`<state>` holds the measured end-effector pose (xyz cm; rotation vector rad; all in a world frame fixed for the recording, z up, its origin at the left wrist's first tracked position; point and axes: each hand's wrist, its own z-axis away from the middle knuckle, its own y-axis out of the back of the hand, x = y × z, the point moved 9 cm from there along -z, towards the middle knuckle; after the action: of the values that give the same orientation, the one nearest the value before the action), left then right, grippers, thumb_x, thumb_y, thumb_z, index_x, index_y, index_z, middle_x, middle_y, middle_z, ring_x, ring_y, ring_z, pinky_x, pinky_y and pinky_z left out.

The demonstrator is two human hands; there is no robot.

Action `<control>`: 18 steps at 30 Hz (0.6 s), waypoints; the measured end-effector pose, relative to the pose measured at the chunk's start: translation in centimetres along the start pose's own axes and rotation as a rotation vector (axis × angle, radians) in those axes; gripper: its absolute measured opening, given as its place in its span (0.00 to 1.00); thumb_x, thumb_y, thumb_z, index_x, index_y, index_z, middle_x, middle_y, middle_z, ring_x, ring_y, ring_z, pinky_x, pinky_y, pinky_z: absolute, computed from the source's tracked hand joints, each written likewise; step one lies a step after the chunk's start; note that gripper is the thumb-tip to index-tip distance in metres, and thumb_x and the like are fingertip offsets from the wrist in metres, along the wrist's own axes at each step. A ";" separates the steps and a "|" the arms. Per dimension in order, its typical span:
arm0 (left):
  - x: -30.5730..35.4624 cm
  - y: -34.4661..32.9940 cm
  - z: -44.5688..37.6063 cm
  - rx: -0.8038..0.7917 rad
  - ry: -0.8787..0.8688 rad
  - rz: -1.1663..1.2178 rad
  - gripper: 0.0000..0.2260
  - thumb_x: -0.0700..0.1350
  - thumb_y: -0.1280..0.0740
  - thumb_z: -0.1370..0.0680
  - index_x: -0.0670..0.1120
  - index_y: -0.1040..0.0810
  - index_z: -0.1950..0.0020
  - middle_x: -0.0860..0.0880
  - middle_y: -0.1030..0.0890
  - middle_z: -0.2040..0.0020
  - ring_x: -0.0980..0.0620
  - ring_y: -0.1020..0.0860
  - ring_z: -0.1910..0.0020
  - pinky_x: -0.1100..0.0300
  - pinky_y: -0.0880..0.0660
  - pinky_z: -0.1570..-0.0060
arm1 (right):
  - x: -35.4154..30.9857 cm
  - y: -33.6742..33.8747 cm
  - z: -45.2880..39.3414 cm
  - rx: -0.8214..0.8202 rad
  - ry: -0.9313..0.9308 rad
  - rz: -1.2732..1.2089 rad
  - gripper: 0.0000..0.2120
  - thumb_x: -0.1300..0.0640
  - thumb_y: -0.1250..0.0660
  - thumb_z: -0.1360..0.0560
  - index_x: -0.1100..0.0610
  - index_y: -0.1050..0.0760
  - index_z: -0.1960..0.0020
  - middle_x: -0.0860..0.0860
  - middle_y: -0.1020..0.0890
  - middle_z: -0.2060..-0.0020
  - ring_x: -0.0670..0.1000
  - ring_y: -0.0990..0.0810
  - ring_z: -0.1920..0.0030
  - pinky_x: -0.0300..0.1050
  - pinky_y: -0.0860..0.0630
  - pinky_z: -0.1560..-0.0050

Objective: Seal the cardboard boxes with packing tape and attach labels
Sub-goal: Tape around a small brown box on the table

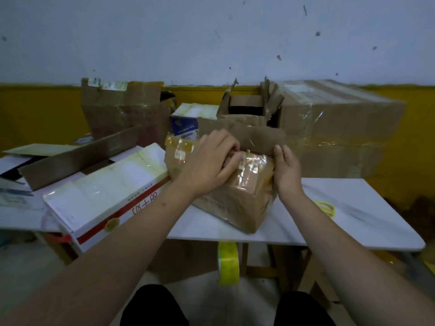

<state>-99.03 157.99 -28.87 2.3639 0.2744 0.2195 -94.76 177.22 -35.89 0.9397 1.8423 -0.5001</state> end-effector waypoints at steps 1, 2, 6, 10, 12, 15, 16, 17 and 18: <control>-1.3 -0.2 1.1 -0.008 0.026 -0.040 0.13 0.53 0.43 0.17 0.46 0.25 0.44 0.49 0.25 0.46 0.51 0.28 0.47 0.53 0.31 0.46 | 0.9 -0.1 0.0 0.009 -0.024 -0.001 0.16 0.55 0.42 0.16 0.49 0.30 0.62 0.46 0.26 0.66 0.42 0.29 0.64 0.43 0.32 0.59; -2.6 -0.3 2.1 -0.016 0.050 -0.069 0.15 0.54 0.44 0.17 0.46 0.25 0.39 0.48 0.25 0.42 0.51 0.28 0.42 0.51 0.31 0.41 | 1.6 -0.3 0.0 0.020 -0.034 0.003 0.16 0.55 0.43 0.15 0.49 0.31 0.62 0.45 0.27 0.67 0.40 0.30 0.66 0.41 0.34 0.61; -5.3 -0.5 3.1 -0.064 0.016 -0.193 0.22 0.58 0.42 0.18 0.45 0.26 0.32 0.45 0.27 0.34 0.48 0.31 0.33 0.53 0.36 0.31 | 2.3 -1.8 -0.5 0.037 0.017 0.061 0.14 0.54 0.44 0.15 0.53 0.28 0.58 0.47 0.24 0.65 0.41 0.27 0.64 0.38 0.33 0.63; -7.9 -1.4 2.4 -0.055 0.041 -0.199 0.22 0.59 0.39 0.19 0.45 0.26 0.33 0.44 0.29 0.34 0.47 0.33 0.33 0.57 0.41 0.32 | 2.4 -3.8 -2.1 0.023 0.098 0.217 0.13 0.52 0.42 0.16 0.52 0.26 0.57 0.46 0.23 0.65 0.43 0.26 0.64 0.40 0.34 0.65; -8.9 -1.7 2.2 0.000 0.075 -0.192 0.22 0.59 0.38 0.20 0.44 0.25 0.34 0.43 0.29 0.35 0.46 0.33 0.34 0.58 0.42 0.32 | 2.2 -4.0 -3.1 0.047 0.128 0.362 0.15 0.48 0.41 0.17 0.53 0.24 0.58 0.48 0.22 0.67 0.46 0.25 0.65 0.45 0.32 0.66; -9.2 -2.3 1.5 0.050 0.123 -0.201 0.22 0.58 0.38 0.20 0.42 0.25 0.36 0.42 0.28 0.36 0.46 0.32 0.35 0.51 0.37 0.33 | 2.1 -3.8 -4.7 0.054 0.098 0.545 0.17 0.43 0.38 0.19 0.56 0.21 0.54 0.51 0.19 0.61 0.52 0.23 0.61 0.48 0.29 0.64; -9.1 -2.6 1.3 0.050 0.140 -0.203 0.22 0.58 0.38 0.20 0.42 0.25 0.36 0.42 0.28 0.36 0.45 0.32 0.35 0.49 0.35 0.33 | 1.8 -3.4 -4.9 0.059 0.096 0.579 0.16 0.44 0.36 0.20 0.56 0.22 0.53 0.52 0.20 0.59 0.53 0.22 0.59 0.47 0.30 0.65; -9.0 -2.8 1.2 0.044 0.153 -0.200 0.22 0.58 0.38 0.20 0.43 0.25 0.35 0.42 0.29 0.36 0.45 0.32 0.35 0.47 0.34 0.33 | 1.3 -2.9 -4.5 0.069 0.102 0.605 0.14 0.45 0.35 0.21 0.56 0.23 0.53 0.53 0.20 0.58 0.53 0.23 0.58 0.47 0.32 0.64; -8.8 -2.9 1.0 0.036 0.162 -0.200 0.22 0.58 0.38 0.20 0.43 0.25 0.35 0.42 0.29 0.35 0.45 0.33 0.34 0.46 0.33 0.32 | 0.7 -2.1 -3.7 0.078 0.108 0.630 0.12 0.47 0.35 0.21 0.56 0.24 0.54 0.53 0.21 0.59 0.53 0.23 0.59 0.46 0.34 0.64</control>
<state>-107.62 157.08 -32.28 2.3380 0.5935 0.3132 -98.74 178.72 -34.99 1.5448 1.5110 -0.1297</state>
